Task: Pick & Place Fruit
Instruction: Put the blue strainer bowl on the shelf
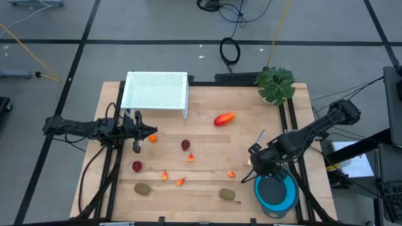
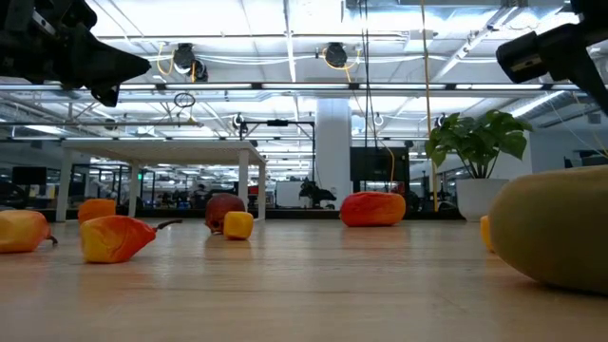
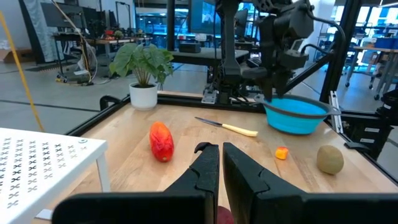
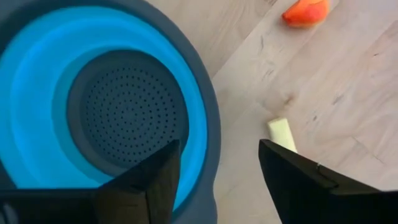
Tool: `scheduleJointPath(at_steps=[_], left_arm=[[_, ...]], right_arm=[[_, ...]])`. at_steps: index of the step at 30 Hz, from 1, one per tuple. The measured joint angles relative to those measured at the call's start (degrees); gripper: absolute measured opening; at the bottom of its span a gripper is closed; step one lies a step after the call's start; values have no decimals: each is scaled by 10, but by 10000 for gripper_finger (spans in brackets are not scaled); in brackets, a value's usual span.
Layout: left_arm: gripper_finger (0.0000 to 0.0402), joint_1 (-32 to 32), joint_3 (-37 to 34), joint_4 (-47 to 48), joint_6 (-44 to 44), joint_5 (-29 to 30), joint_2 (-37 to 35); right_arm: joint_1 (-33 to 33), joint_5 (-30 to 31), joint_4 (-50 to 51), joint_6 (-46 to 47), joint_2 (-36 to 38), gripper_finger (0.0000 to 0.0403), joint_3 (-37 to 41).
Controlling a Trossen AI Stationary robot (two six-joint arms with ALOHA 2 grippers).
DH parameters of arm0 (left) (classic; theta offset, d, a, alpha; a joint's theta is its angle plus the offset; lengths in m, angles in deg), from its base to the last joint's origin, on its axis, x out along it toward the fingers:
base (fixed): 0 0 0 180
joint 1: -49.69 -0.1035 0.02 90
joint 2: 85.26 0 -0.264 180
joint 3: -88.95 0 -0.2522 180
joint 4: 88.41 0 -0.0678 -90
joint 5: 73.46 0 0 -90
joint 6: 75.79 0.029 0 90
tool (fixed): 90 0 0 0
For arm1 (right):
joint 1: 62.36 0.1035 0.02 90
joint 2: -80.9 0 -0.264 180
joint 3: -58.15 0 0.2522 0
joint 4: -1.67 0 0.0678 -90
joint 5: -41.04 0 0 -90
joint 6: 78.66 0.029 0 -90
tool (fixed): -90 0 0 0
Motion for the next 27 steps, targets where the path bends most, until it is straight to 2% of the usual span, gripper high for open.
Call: scheduleJointPath(at_steps=[9, 17, 21, 27], left_arm=[[21, 0, 0, 0, 0, 0, 0], [21, 0, 0, 0, 0, 1, 0], [21, 0, 0, 0, 0, 1, 0], [21, 0, 0, 0, 0, 1, 0]], right_arm=[[0, 4, -31, 5, -47, 202, 38], [0, 4, -50, 23, -52, 183, 80], [0, 3, -63, 28, -52, 145, 92], [0, -2, -84, 28, -51, 58, 103]])
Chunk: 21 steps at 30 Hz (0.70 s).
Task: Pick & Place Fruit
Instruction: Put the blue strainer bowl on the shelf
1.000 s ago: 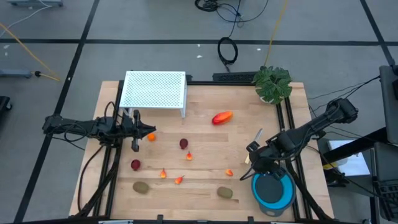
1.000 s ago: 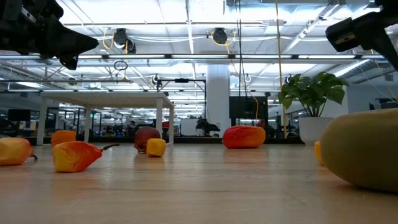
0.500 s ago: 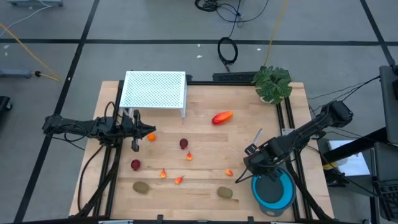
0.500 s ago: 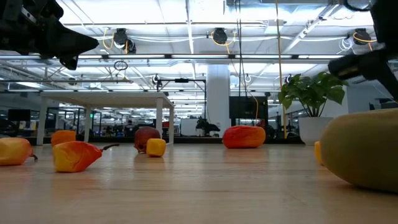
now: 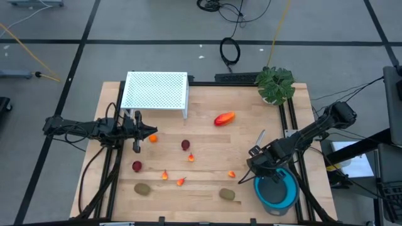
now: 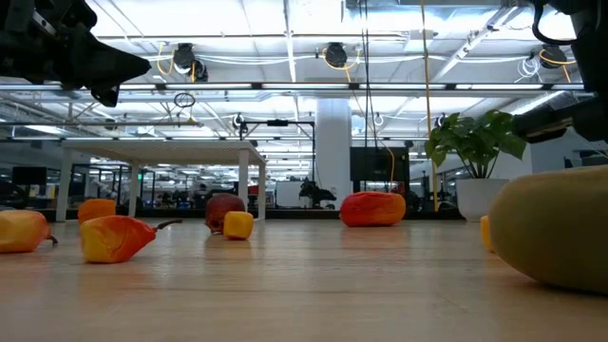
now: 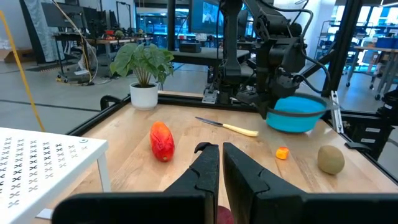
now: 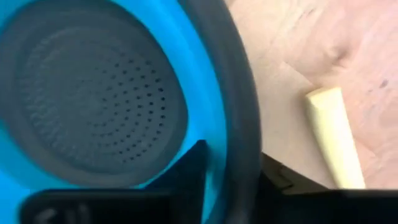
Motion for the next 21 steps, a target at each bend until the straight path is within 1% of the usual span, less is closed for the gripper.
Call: scheduleJointPath(at_steps=[3, 6, 10, 14, 21], left_arm=[[21, 0, 0, 0, 0, 0, 0], [21, 0, 0, 0, 0, 0, 0], [21, 0, 0, 0, 0, 0, 0], [21, 0, 0, -1, 0, 1, 0], [21, 0, 0, -12, 0, 0, 0]], right_arm=[[0, -7, 1, 3, 1, 20, 0], [-1, -26, 2, 3, 4, 19, 0], [-1, -33, 14, 34, 17, 18, -9], [-5, -55, 16, 47, 42, 7, -32], [-40, -53, 11, 114, 81, 5, -80]])
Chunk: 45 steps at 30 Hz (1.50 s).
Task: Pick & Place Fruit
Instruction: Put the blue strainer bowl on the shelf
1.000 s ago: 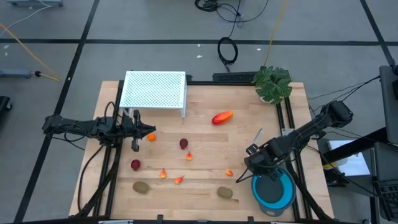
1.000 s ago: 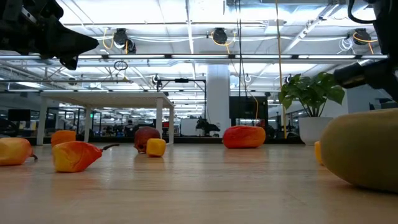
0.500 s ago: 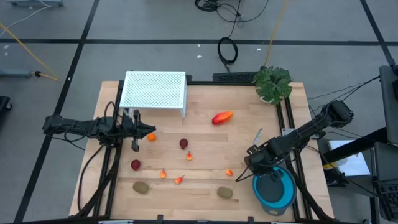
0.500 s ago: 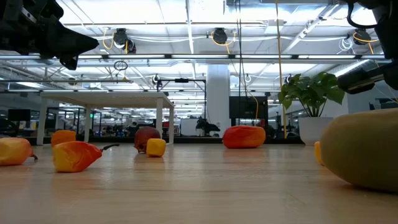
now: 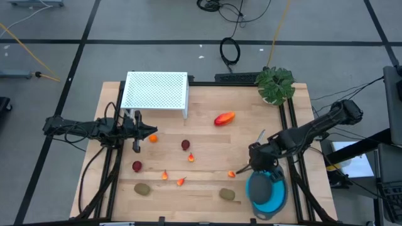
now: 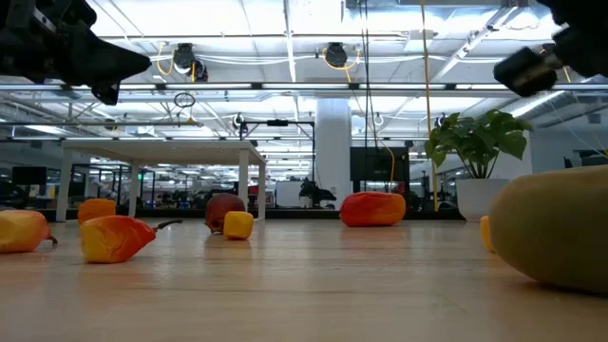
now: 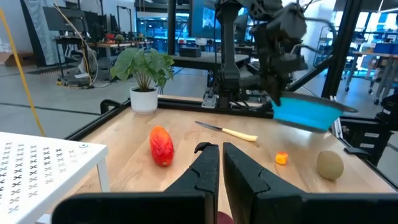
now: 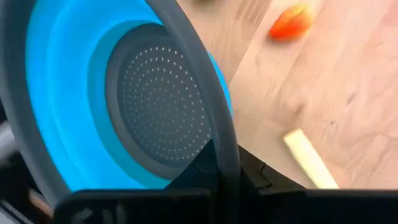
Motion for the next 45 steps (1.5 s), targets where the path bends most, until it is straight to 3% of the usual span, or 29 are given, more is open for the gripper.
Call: scheduleJointPath(at_steps=[14, 23, 28, 36, 45], left_arm=[[21, 0, 0, -2, 0, 0, 0], [21, 0, 0, -5, 0, 0, 0], [21, 0, 0, -52, -5, -1, 1], [21, 0, 0, -140, -9, -5, 1], [21, 0, 0, -156, -94, -6, 1]], right_arm=[[-86, 29, -65, 152, 8, 5, -97], [-155, 32, -124, 391, 3, 5, -103], [-183, 27, -127, 473, -9, 5, -103], [-235, 32, -127, 471, -16, 5, -103], [-303, 133, -173, 395, -17, 5, -103]])
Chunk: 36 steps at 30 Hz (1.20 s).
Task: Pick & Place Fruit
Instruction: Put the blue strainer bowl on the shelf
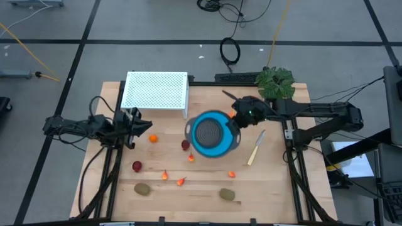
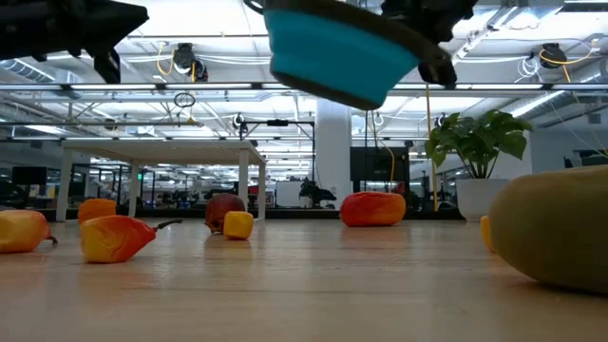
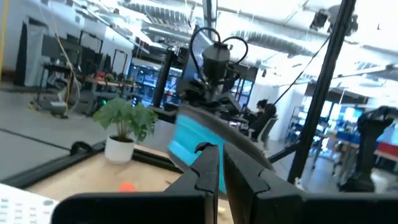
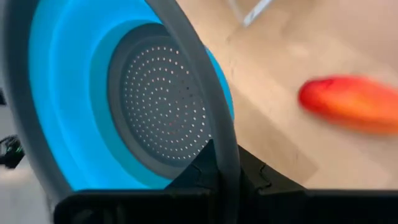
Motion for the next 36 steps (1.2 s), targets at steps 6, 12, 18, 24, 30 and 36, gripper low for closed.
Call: scheduleJointPath(at_steps=[6, 12, 18, 24, 30, 36], left_arm=[[21, 0, 0, -2, -15, 13, 6], [21, 0, 0, -28, -70, 100, 60], [21, 0, 0, -126, -47, 140, 155], [23, 0, 12, -221, -27, 181, 251], [76, 0, 86, -214, -5, 216, 343], [153, 0, 175, -212, 81, 262, 434]], right_arm=[[-22, 92, -35, -42, 0, 5, 0], [-46, 153, -99, -91, 0, 5, 0], [-78, 209, -132, -129, 0, 5, 0], [-103, 261, -147, -162, 0, 5, 0], [-113, 273, -218, -229, -5, 6, 0], [-112, 288, -290, -259, -28, 6, 0]])
